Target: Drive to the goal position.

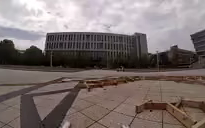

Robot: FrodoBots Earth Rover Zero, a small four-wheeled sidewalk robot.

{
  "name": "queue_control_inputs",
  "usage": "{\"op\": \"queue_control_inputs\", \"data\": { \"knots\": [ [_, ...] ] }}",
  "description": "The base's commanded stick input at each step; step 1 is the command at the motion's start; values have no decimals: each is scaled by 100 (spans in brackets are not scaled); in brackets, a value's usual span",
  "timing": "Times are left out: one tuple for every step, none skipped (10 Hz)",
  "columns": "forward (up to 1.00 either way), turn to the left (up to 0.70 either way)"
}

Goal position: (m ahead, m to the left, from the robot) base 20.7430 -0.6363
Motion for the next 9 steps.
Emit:
{"op": "queue_control_inputs", "data": {
  "knots": [
    [6, 1],
    [6, 0],
    [6, 1],
    [6, 0],
    [6, 1],
    [6, 1],
    [6, 0],
    [6, 0],
    [6, 0]
  ]
}}
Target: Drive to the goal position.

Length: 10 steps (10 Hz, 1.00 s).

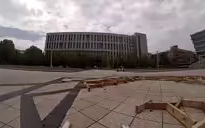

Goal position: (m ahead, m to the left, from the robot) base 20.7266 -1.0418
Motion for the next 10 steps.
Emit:
{"op": "queue_control_inputs", "data": {
  "knots": [
    [6, 0],
    [6, 0],
    [6, 0],
    [6, 0],
    [6, 1],
    [6, 0],
    [6, 0],
    [6, 1],
    [6, 0],
    [6, 1]
  ]
}}
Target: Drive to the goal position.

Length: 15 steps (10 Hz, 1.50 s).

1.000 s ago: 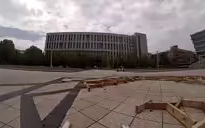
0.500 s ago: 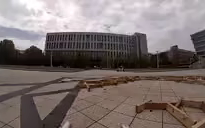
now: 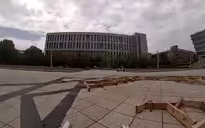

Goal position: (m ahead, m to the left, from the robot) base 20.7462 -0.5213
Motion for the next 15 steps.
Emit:
{"op": "queue_control_inputs", "data": {
  "knots": [
    [6, 1],
    [6, 1],
    [6, 0],
    [6, 1],
    [6, 0],
    [6, 1],
    [6, 1],
    [6, 0],
    [6, 1],
    [6, 1],
    [6, 0],
    [6, 0],
    [6, 0],
    [6, 1],
    [6, 1]
  ]
}}
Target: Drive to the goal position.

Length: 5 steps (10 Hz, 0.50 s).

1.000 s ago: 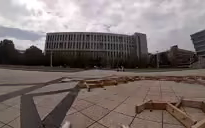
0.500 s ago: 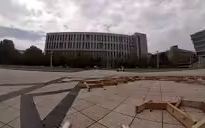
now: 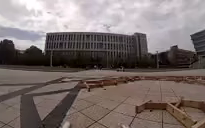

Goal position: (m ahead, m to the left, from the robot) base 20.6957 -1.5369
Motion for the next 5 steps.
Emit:
{"op": "queue_control_inputs", "data": {
  "knots": [
    [6, 0],
    [6, 1],
    [6, 1],
    [6, 1],
    [6, 1]
  ]
}}
